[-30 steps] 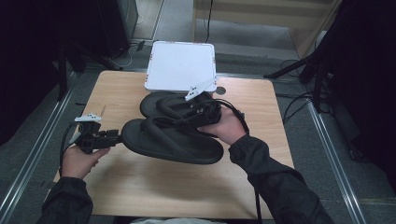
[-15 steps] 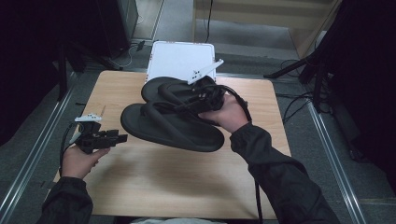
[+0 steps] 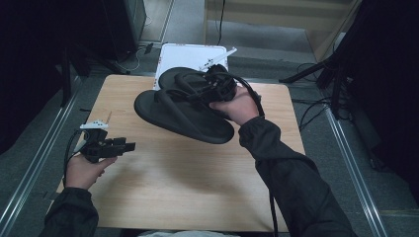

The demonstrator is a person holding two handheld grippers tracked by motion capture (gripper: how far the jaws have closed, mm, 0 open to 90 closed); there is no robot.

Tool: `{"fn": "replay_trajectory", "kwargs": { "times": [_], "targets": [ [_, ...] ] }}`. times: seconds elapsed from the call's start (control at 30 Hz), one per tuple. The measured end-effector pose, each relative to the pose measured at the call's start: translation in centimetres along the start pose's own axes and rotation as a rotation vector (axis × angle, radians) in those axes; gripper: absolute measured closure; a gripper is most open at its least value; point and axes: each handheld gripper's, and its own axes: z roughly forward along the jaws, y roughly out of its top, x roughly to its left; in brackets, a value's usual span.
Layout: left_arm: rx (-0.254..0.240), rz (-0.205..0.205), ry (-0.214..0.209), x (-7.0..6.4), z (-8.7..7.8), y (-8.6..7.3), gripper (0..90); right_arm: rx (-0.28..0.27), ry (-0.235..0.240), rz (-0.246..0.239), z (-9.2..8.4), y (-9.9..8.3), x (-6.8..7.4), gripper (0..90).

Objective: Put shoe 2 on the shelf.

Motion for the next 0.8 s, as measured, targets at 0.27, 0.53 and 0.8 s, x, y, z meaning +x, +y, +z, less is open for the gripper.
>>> {"fn": "replay_trajectory", "kwargs": {
  "times": [0.27, 0.53, 0.8],
  "targets": [
    [0.004, 0.005, -0.003, 0.0, 0.0, 0.0, 45.1, -0.014, -0.076, 0.076, 0.6, 0.7, -1.7, 76.4],
    [0.004, 0.002, -0.010, 0.0, 0.1, 0.0, 45.1, 0.009, -0.212, 0.164, 1.6, 1.8, -3.6, 76.4],
    [0.010, 0.008, -0.021, -0.2, 0.3, 0.0, 45.1, -0.026, -0.301, 0.298, 2.6, 3.2, -5.3, 76.3]
  ]
}}
